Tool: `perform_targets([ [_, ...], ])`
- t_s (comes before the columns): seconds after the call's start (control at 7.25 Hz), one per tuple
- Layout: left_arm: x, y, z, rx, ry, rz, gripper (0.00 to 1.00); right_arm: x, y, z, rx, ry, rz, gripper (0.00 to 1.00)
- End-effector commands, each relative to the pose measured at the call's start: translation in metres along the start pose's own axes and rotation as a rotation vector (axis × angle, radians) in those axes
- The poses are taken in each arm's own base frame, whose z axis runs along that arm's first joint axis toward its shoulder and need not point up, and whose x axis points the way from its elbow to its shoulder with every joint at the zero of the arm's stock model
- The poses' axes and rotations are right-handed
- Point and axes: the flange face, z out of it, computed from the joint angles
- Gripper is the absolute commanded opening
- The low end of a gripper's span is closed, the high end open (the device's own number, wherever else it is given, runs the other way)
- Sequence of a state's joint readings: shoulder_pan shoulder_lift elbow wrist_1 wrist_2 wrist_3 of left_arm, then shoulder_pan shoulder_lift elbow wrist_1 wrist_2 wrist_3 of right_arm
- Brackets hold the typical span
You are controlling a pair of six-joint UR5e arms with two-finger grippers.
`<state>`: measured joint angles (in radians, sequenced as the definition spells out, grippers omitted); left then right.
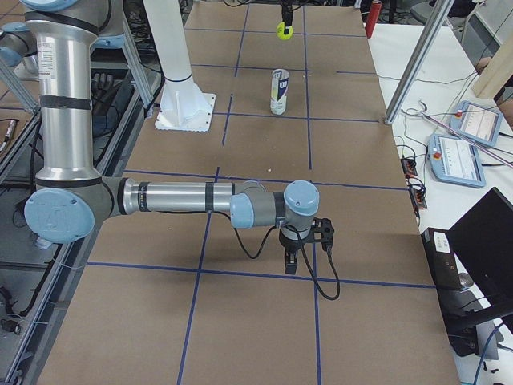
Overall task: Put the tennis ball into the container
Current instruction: 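Lift the ball with the left gripper and carry it over the clear cup, then lower the ball into the cup and open the left gripper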
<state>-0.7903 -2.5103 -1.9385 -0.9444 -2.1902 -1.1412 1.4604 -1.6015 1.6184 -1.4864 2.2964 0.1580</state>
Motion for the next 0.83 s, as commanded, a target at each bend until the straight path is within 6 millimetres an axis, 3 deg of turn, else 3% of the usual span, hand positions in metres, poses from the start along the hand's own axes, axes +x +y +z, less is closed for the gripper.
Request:
perform_targets([
  [0.0,0.036,0.004,0.041,-0.035,0.013,-0.015,0.00,0.000,0.000,0.000,0.000,0.000,0.000,1.00],
  [0.28,0.044,-0.015,0.064,-0.031,0.024,-0.009,0.00,0.000,0.000,0.000,0.000,0.000,0.000,1.00],
  [0.69,0.041,-0.015,0.077,-0.035,0.030,0.002,0.00,-0.001,0.000,0.001,-0.001,0.000,-0.001,1.00],
])
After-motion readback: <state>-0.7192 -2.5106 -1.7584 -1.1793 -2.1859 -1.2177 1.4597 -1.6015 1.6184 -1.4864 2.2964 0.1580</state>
